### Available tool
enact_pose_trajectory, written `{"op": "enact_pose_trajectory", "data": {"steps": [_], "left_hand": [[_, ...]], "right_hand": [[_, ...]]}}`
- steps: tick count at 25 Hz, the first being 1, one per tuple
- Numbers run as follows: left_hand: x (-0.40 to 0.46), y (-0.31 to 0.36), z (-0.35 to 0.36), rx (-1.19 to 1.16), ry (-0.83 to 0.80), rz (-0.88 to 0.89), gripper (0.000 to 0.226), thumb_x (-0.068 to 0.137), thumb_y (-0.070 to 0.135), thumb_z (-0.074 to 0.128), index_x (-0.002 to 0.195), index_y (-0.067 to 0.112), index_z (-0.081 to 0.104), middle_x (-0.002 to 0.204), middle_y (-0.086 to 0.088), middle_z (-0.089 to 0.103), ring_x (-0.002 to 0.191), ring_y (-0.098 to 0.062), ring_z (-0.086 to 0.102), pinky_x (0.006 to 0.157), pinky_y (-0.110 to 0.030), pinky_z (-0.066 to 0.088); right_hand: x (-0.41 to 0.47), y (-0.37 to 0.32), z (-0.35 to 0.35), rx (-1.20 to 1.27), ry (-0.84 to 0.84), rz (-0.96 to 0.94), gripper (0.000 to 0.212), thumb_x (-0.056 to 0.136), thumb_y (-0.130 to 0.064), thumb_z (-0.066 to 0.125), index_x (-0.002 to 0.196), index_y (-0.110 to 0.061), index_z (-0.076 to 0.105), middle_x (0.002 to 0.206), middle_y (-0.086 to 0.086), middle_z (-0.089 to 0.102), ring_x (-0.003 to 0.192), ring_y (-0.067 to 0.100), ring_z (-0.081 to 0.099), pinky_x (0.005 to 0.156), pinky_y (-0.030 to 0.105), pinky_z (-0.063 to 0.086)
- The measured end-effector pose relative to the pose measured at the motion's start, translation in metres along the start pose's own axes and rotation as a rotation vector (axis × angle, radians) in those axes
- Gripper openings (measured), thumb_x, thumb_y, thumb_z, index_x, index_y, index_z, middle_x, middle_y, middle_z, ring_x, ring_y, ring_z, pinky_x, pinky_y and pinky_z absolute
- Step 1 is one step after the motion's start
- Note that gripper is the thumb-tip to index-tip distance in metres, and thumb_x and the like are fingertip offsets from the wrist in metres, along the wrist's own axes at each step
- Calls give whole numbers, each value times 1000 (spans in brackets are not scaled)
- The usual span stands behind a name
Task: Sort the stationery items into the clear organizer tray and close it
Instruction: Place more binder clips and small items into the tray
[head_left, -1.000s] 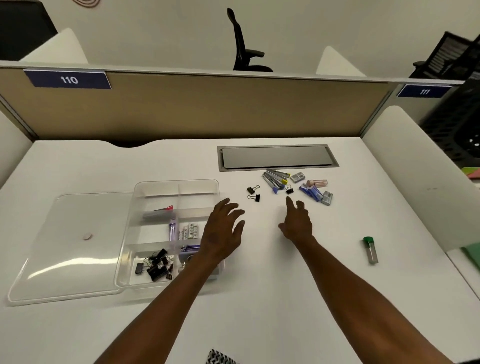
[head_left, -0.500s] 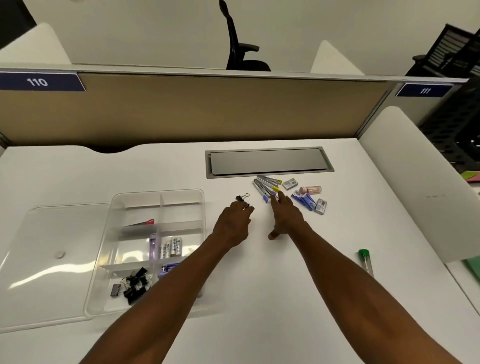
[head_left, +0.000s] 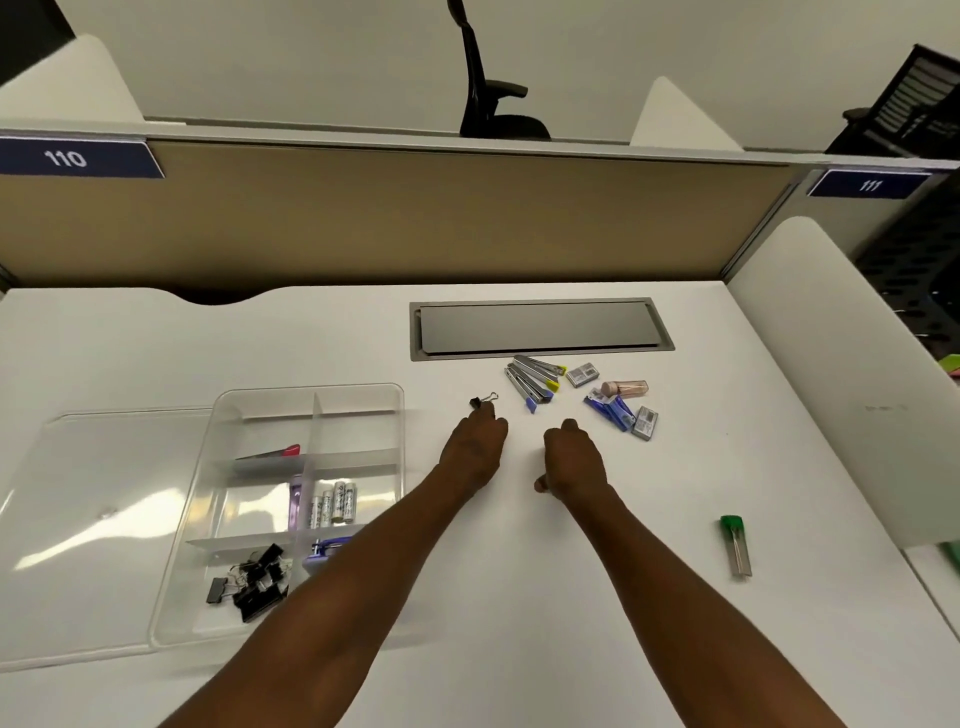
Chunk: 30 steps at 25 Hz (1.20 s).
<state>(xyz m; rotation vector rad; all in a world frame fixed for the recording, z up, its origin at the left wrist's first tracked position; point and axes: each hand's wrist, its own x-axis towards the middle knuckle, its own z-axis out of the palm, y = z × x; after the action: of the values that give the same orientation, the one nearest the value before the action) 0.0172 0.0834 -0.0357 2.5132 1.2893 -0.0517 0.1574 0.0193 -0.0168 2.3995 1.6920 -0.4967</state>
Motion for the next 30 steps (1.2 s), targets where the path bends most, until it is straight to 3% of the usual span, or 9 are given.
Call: {"op": "enact_pose_trajectory", "data": {"steps": [6,11,16,23,27,30], "left_hand": [[12,-7,-5,35,149,46,27,98,28,53,109,5,61,122,-16,55,108,-31,54,85,-36,43],[26,-8,-12,-26,205,-53,38,100,34,48,125,6,53,150,-17,38,140,-32,33,107,-39,34],[25,-5,-12,-10,56,23,30,95,28,57,118,8,53,129,-13,53,118,-29,48,94,-37,41],[-17,11,11,-68,118,-44,27,94,5,51,121,7,53,125,-14,51,118,-29,45,88,-35,46],[-42,22,19,-104,118,-39,31,94,3,51,125,9,51,122,-15,52,115,-31,47,86,-39,51],[-61,30,24,-193,134,-65,29,93,0,48,119,9,53,117,-14,53,110,-30,48,83,-41,50]], "right_hand": [[1,-1,7,34,-37,-37,43,78,-24,82,112,-9,62,119,12,61,108,27,60,87,30,46],[3,-1,8,37,-30,-71,39,77,-22,81,109,-9,62,116,12,62,107,28,59,87,32,46],[4,0,6,41,-35,-82,46,75,-23,84,111,-9,60,118,12,61,108,27,59,87,31,47],[0,-4,2,1,-23,-63,46,74,-22,85,111,-10,61,117,12,62,105,26,61,85,30,48],[-7,-3,-1,43,-20,26,49,74,-29,85,112,-11,61,115,9,63,106,24,61,82,28,47],[-21,-8,4,44,40,39,30,83,-21,75,108,-10,63,113,9,66,105,24,62,83,29,48]]}}
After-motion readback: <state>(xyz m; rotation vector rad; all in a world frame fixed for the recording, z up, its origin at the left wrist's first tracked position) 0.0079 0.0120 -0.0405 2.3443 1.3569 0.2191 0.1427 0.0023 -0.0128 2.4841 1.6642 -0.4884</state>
